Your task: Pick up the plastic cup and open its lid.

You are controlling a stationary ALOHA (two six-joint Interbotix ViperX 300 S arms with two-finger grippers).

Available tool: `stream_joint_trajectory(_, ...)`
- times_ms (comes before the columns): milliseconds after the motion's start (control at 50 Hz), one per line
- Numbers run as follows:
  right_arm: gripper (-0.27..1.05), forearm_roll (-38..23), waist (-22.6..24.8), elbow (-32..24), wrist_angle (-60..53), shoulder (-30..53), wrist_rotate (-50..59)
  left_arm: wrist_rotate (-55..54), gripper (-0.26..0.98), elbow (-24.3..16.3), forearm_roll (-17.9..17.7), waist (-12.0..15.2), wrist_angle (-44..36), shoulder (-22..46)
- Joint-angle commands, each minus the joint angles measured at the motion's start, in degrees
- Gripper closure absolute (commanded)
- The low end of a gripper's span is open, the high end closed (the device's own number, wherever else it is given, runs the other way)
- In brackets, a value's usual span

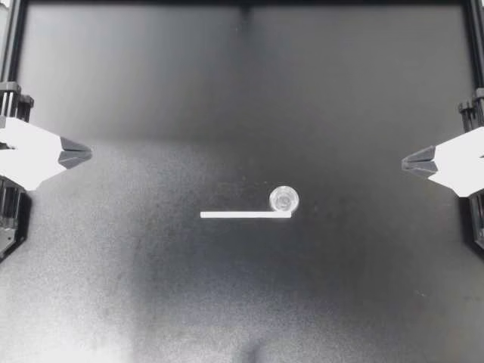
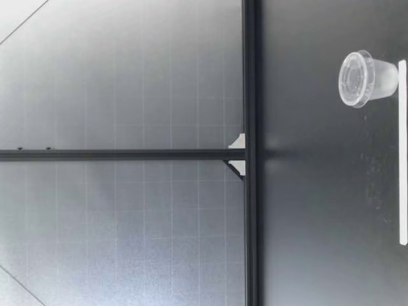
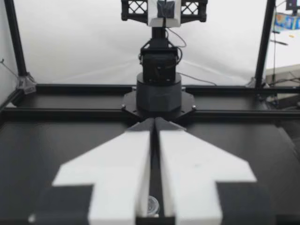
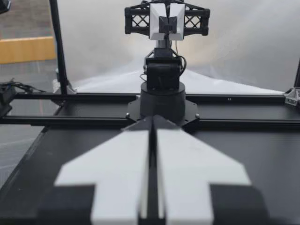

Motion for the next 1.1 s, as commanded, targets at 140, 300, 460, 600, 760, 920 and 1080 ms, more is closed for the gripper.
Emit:
stream_joint_trajectory(140, 0.95, -0.09, 0.00, -0.35, -4.04, 0.00, 0.35, 0.18, 0.94, 0.53, 0.09, -0.09, -2.99, 1.93)
stream_joint_trajectory(300, 0.95, -0.09, 0.00, 0.18, -8.17, 1.76, -0.18, 0.44, 0.94, 1.49, 0.09, 0.00, -5.36, 5.19)
stream_joint_trajectory(460, 0.95, -0.09, 0.00, 0.00, -9.05, 5.80, -0.09, 0.44, 0.94, 1.58, 0.09, 1.41, -8.09, 12.92)
stream_joint_trajectory(600, 0.95, 0.00, -0.88, -0.79, -9.23, 10.99, 0.18, 0.35, 0.94, -0.26, 0.00, 2.64, -8.70, 22.94)
stream_joint_trajectory(760, 0.95, 0.09, -2.02, -1.58, -9.32, 15.91, 0.35, -0.09, 0.93, -4.57, 0.00, 2.72, -8.70, 33.05)
stream_joint_trajectory(920, 0.95, 0.18, -2.37, -2.11, -9.23, 20.13, 0.35, 0.79, 0.88, -9.05, 0.09, 2.72, -8.70, 41.57)
stream_joint_trajectory(1080, 0.95, 0.18, -2.37, -2.81, -9.23, 23.29, 0.44, 1.14, 0.71, -12.22, 0.18, 2.72, -8.70, 47.90)
